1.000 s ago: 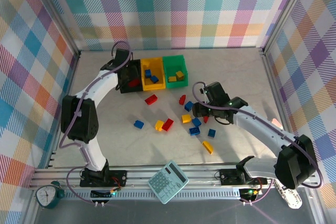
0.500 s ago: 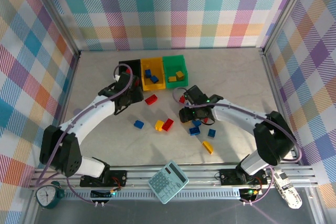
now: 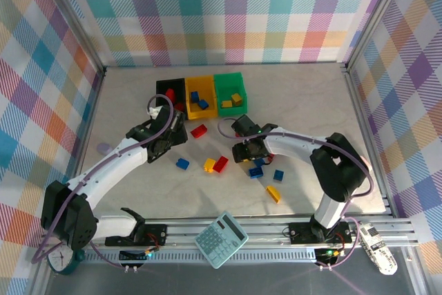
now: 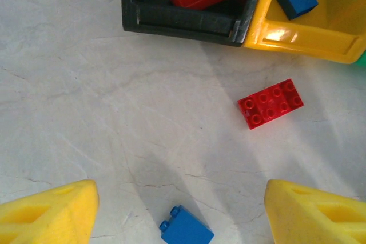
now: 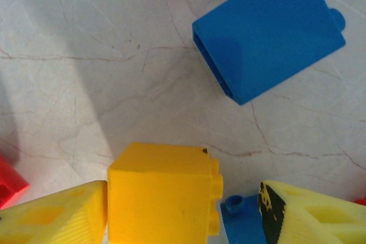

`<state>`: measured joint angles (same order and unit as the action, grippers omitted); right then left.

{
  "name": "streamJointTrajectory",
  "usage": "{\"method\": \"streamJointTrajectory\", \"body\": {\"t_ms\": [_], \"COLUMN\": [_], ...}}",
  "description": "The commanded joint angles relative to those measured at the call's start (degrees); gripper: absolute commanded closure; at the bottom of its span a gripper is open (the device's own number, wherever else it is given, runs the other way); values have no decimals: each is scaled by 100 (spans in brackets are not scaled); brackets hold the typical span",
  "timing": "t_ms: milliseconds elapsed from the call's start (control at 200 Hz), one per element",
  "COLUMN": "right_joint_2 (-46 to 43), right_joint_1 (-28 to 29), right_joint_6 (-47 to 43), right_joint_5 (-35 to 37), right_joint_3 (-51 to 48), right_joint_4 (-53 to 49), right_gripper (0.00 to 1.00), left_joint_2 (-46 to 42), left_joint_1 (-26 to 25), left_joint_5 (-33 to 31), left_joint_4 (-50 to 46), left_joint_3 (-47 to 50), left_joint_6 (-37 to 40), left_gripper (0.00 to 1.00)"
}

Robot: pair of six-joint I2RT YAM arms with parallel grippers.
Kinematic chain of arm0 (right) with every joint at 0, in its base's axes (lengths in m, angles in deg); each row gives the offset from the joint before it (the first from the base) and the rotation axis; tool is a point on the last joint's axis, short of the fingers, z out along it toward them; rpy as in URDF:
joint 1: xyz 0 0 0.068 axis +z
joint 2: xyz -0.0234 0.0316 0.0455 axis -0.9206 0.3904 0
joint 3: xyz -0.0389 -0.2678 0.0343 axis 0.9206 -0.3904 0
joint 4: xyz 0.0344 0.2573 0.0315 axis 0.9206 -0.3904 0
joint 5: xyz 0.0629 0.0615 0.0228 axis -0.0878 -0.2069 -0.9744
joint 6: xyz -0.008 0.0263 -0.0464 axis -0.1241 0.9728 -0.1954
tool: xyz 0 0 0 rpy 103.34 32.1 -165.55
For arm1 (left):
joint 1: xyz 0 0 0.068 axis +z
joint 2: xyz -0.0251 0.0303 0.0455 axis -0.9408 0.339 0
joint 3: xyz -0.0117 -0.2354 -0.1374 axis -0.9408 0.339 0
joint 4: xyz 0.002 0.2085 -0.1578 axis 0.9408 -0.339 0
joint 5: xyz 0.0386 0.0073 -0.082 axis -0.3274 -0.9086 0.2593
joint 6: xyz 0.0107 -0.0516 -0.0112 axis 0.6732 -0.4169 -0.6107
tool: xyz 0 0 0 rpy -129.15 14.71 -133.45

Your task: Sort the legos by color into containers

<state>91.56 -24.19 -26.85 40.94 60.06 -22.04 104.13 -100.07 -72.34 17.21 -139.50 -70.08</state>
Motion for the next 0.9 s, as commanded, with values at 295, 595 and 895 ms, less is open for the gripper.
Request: {"method": "streamJointTrajectory", "body": {"t_ms": [295, 595, 895], "right_joint_2": [245, 251, -183], "right_joint_1": [41, 41, 32], "right_joint_6": [-45, -107, -383], "right_joint_5": [-159, -212, -165], "right_joint_3": [260, 279, 500], "right_joint_4": [50, -7, -136], "right_gripper": [47, 54, 63], "left_joint_2": [114, 75, -94], "left_joint_1": [-70, -78, -130], "left_joint_5": [-147, -126, -137], "left_joint_4": [-173, -201, -265], "left_joint_3": [-25, -28, -8], "left_joint_6": [-40, -16, -14], "left_gripper": [23, 22, 22]}}
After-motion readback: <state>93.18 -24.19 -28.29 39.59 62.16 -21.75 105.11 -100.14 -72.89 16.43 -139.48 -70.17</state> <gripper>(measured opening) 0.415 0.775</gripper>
